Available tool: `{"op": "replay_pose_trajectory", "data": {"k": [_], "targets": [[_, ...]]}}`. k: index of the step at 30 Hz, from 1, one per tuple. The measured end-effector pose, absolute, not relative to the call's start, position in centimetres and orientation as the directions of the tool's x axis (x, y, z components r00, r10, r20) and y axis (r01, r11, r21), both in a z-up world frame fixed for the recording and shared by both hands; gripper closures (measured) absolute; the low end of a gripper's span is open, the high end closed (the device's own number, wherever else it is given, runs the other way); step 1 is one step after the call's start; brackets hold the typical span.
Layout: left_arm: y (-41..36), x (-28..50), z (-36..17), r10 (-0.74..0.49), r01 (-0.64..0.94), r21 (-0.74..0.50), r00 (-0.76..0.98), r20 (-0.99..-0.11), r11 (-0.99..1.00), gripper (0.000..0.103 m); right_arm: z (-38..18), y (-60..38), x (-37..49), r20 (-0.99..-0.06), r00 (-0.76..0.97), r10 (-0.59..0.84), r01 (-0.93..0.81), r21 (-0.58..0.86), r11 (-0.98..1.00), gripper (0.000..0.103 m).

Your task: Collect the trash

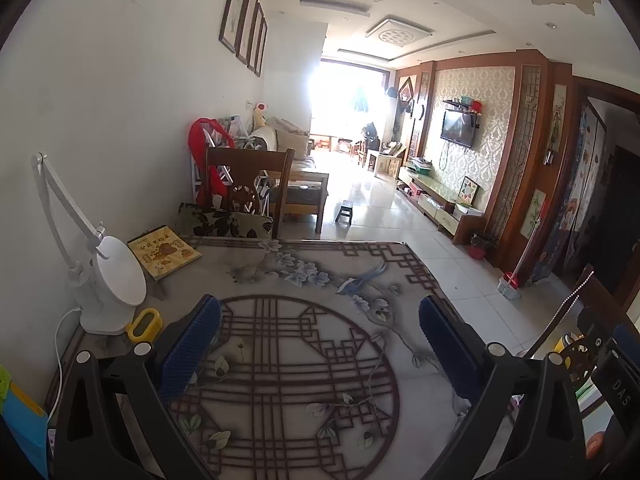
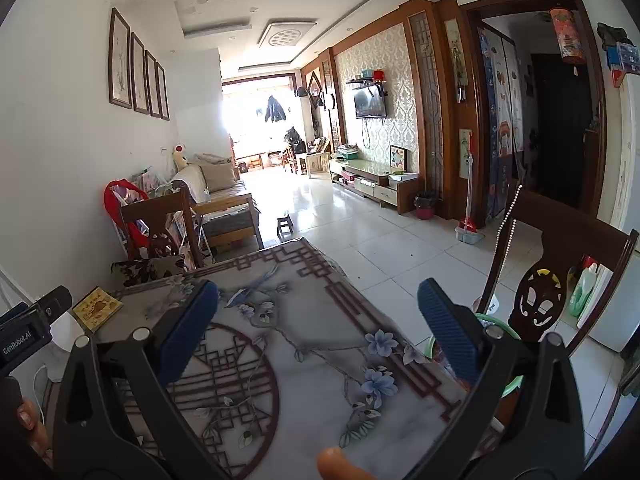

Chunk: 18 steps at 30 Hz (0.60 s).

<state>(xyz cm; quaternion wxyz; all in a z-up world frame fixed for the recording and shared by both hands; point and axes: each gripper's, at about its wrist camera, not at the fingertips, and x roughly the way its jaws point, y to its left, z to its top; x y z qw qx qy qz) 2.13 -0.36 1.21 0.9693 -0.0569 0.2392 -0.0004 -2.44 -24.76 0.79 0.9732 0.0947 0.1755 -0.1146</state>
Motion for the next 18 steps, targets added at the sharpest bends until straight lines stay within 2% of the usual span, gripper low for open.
{"op": "replay_pose_trajectory", "data": {"k": [5, 10, 14, 18], "targets": [[-0.3, 2.2, 0.8, -0.029, -0.029, -0.113, 0.880, -0.473, 0.993, 0.008, 0.7, -24.7, -2.3, -0.366, 0.912, -0.185, 0.252, 0.144, 0.957, 0.004], [0.3, 3.4, -1.6, -0.036, -0.036, -0.123, 0.841, -0.540, 0.992, 0.008, 0.2, -24.4, -1.8, -0.382, 0.908, -0.173, 0.243, 0.143, 0.959, 0.004], [3.2, 5.3, -7.1, 0.052, -0.120, -0.066, 0.777, -0.627, 0.991, 0.008, -1.6, -23.9, -0.1, -0.441, 0.884, -0.153, 0.226, 0.120, 0.967, 0.004], [8.4, 6.3, -15.4, 0.227, -0.260, 0.067, 0.654, -0.722, 0.963, 0.008, -7.4, -23.1, 3.3, -0.578, 0.808, -0.115, 0.169, 0.041, 0.985, 0.004]]}}
